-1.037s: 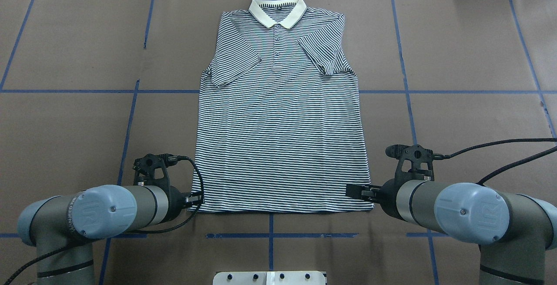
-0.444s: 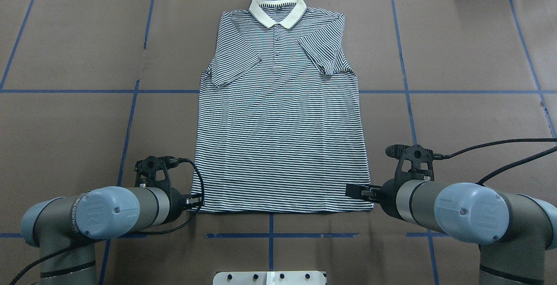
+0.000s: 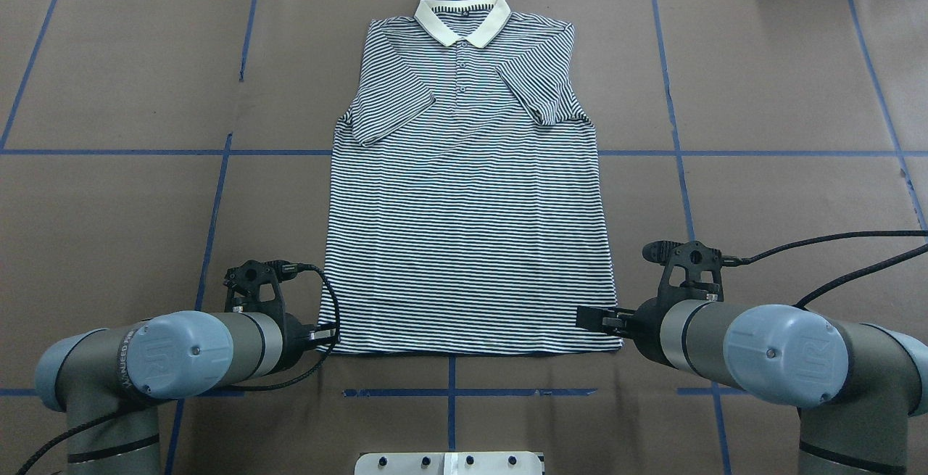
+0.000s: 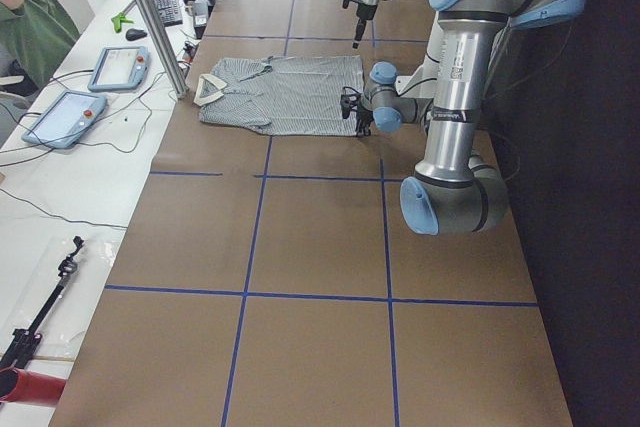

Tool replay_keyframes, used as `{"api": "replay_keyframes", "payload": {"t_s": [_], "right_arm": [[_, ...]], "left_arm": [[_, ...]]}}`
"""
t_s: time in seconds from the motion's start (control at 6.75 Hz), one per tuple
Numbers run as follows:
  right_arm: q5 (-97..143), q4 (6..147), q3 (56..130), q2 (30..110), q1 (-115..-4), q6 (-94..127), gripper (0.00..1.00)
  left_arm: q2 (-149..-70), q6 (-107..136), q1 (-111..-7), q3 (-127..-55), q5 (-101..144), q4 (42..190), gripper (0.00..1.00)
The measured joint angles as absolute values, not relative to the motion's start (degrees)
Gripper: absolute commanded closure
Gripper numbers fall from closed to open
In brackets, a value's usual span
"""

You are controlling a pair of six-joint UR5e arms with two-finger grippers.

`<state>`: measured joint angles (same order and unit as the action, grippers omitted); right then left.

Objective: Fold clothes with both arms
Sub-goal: 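Grasp the hem corners nearest the robot with both grippers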

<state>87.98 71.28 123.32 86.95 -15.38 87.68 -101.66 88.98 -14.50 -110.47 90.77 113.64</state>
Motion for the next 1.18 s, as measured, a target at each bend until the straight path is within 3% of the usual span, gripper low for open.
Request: {"api": "replay_keyframes", "payload": {"t_s": [1.18], "right_arm": [[86.12,71.47,122.17,83.36,-16.88,86.05,0.0]], "left_arm": [[-101.67,89.89,-14.5,-111.1,90.62,113.64,1.0]]}}
